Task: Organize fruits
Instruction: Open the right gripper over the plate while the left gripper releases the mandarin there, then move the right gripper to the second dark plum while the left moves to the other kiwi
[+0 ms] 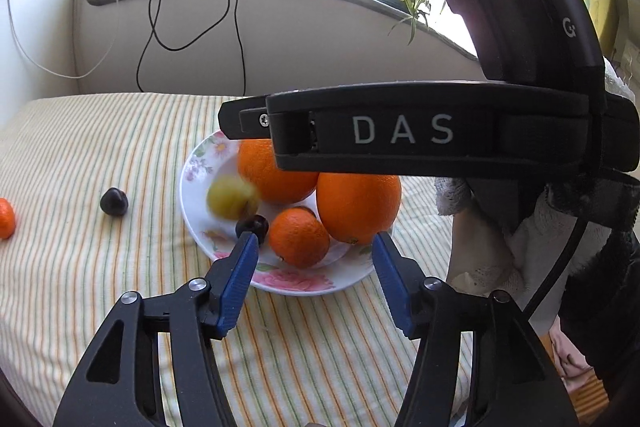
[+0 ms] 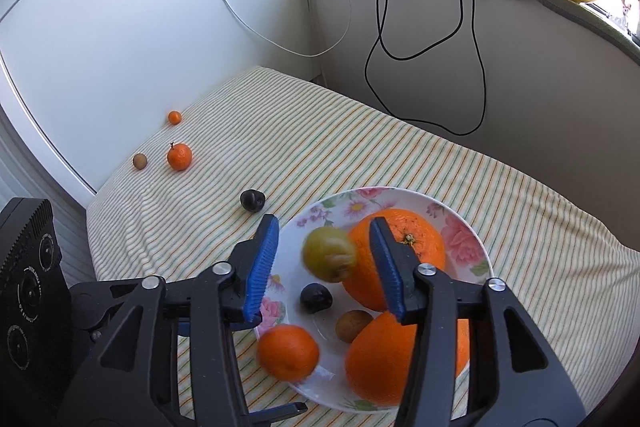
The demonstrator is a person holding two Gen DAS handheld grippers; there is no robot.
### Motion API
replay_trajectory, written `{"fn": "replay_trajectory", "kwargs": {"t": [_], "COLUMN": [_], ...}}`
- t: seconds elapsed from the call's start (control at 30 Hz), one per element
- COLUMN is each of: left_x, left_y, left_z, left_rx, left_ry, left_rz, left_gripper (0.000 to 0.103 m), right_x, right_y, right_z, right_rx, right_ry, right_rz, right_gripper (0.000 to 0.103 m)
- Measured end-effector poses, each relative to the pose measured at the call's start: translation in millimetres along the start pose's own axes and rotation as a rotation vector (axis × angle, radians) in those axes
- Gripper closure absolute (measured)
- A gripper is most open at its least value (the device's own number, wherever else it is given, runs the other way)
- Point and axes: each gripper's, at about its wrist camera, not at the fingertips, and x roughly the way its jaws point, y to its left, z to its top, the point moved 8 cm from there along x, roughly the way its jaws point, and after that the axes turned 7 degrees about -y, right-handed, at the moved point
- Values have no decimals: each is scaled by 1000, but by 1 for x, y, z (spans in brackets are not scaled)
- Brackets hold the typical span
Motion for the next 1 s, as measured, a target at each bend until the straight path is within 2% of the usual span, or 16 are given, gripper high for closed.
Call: {"fn": "replay_trajectory", "kwargs": {"t": [0.13, 0.2, 0.73, 0.83, 1.0], "left_x": [-2, -3, -16, -22, -35], "left_y": [2, 2, 21, 30, 49], "left_z": [0, 0, 1, 0, -2], "left_rx": [-3, -5, -32, -43, -63], "left_ry": [-4, -2, -25, -35, -51], "left_rz": [3, 3, 32, 48, 85], "left_gripper": [44, 44, 44, 44, 43], "right_x": [-5, -8, -10, -8, -5], "right_y": [-3, -3, 5, 9, 16], "right_z": [5, 6, 9, 10, 13], "right_rx": [15, 20, 16, 13, 7], "right_ry": [-18, -25, -35, -38, -34], "right_rz": [-4, -9, -21, -26, -23], "right_gripper": [44, 39, 39, 27, 27]}}
